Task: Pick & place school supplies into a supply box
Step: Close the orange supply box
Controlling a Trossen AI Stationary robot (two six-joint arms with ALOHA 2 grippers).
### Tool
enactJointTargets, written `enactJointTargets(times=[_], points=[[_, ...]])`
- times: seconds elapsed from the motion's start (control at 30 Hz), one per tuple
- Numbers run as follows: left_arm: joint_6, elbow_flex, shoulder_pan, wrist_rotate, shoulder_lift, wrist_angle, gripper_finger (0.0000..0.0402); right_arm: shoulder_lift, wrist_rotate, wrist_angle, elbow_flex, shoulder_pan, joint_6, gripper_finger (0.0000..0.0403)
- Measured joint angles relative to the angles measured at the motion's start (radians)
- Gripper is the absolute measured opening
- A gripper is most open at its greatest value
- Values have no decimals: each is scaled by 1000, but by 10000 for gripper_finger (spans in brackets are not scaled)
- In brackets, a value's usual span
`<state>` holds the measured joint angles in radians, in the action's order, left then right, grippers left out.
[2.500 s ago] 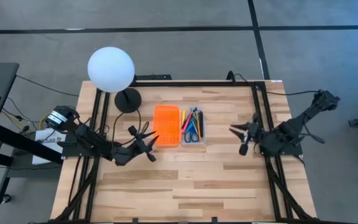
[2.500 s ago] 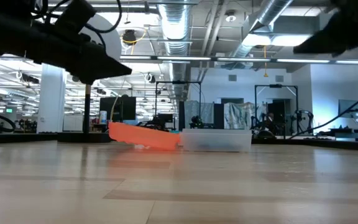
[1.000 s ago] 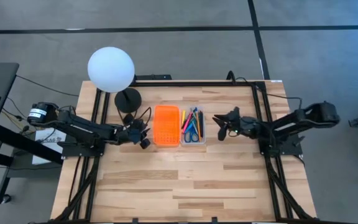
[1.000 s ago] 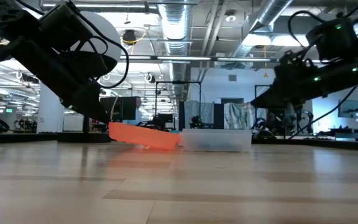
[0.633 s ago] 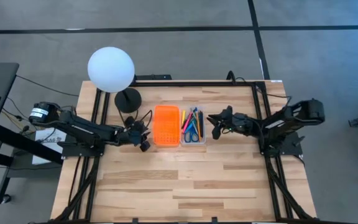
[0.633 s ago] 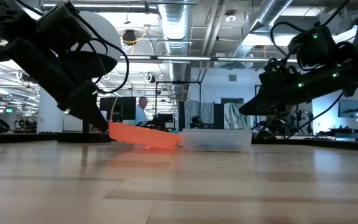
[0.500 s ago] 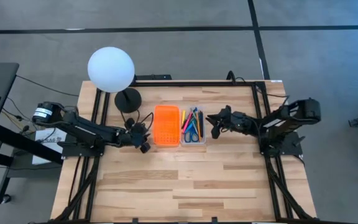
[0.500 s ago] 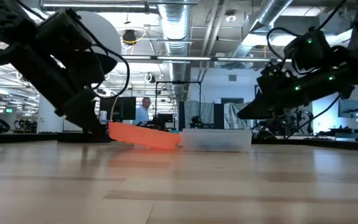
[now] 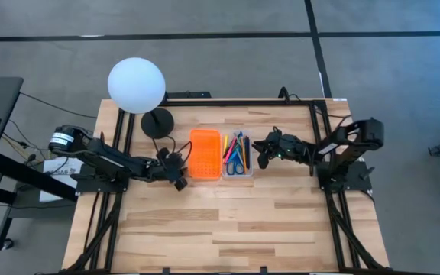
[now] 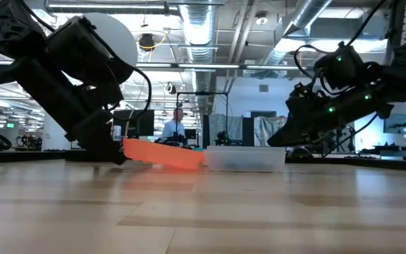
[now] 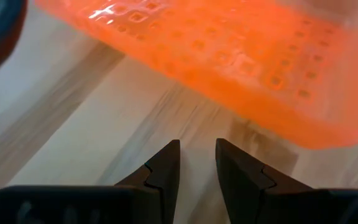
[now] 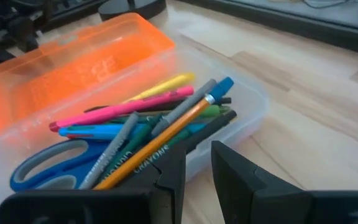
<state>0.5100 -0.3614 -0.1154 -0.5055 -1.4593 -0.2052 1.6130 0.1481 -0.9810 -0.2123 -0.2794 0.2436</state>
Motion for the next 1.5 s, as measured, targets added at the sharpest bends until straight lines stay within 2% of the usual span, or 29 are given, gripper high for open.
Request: enactJointTargets(times=[0.17,0.43,0.73,1.07,1.5], points=[[-26,0,0,29,0,-41,98,13,4,-2,0,-14,3,69],[-43,0,0,25,0,-56,98,13,5,-2,-1,-18,2,69],[-114,0,0,4,0,-152,98,13,5,1,-2,-18,2,69],[-137,0,0,-5,0,-162,98,13,8,19,-2,-18,2,69],[-252,-1,0,2,1,-338,98,10,11,68,-18,-24,6,69]])
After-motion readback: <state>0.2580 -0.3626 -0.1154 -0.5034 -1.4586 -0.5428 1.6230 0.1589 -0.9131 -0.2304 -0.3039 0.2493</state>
